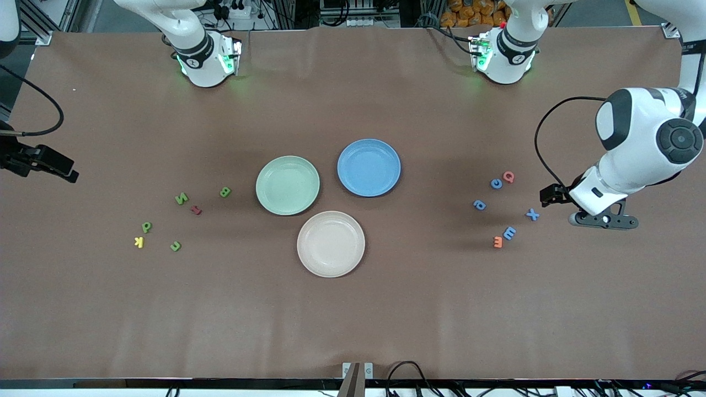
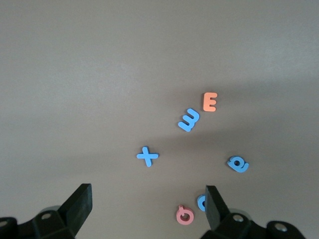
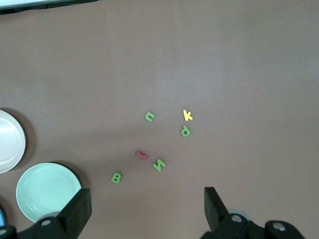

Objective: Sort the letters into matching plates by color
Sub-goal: 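Lower the left gripper over the blue X while the right gripper reaches letters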

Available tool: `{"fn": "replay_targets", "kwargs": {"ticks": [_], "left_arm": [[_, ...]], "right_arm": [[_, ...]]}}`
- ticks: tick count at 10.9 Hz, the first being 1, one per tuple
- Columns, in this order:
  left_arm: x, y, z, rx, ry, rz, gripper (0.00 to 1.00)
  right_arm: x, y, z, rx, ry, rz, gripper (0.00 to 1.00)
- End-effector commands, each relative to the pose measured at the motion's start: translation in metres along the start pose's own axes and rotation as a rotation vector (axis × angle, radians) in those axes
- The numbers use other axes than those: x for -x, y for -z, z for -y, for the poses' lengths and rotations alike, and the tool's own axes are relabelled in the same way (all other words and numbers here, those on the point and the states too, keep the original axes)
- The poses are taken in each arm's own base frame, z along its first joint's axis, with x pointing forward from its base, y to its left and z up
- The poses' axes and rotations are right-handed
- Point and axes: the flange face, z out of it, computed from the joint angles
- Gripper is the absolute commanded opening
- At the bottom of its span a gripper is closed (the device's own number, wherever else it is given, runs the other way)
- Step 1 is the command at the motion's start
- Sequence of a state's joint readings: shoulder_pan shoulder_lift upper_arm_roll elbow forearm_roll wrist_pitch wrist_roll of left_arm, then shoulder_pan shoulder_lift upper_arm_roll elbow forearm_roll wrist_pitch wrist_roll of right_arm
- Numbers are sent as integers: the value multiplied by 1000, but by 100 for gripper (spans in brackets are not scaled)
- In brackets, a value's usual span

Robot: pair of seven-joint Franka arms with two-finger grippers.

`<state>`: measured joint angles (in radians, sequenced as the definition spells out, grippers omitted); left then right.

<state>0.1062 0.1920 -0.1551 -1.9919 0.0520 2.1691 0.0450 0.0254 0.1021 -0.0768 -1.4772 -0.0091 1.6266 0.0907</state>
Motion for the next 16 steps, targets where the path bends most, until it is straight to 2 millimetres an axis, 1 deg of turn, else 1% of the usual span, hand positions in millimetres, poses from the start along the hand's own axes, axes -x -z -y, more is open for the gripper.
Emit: {"fn": "replay_targets", "kwargs": {"ticks": [1, 6, 8, 9, 10, 11, 12, 16], "left_arm": [[-6, -28, 2, -6, -20, 1, 100], [-7, -57, -7, 3, -48, 5, 100], [-8, -70, -2, 9, -111, 3, 100], [-6, -77, 3, 9, -163, -17, 100], [-4, -84, 8, 9, -167, -33, 100], [-2, -88, 6, 10, -177, -32, 100], [-3, -93, 1, -2, -202, -23, 100], [-2, -111, 8, -86, -297, 0, 100]], "right_arm": [[0, 0, 3, 6, -9, -1, 100], [-3, -4, 4, 4, -8, -1, 100], [-3, -6, 10, 2, 1, 4, 100], [-3, -7, 9, 3, 0, 5, 100], [-3, -7, 9, 3, 0, 5, 100], [-3, -8, 9, 3, -2, 7, 100], [-5, -14, 10, 4, -1, 16, 100], [-6, -21, 11, 5, 0, 19, 100]]}}
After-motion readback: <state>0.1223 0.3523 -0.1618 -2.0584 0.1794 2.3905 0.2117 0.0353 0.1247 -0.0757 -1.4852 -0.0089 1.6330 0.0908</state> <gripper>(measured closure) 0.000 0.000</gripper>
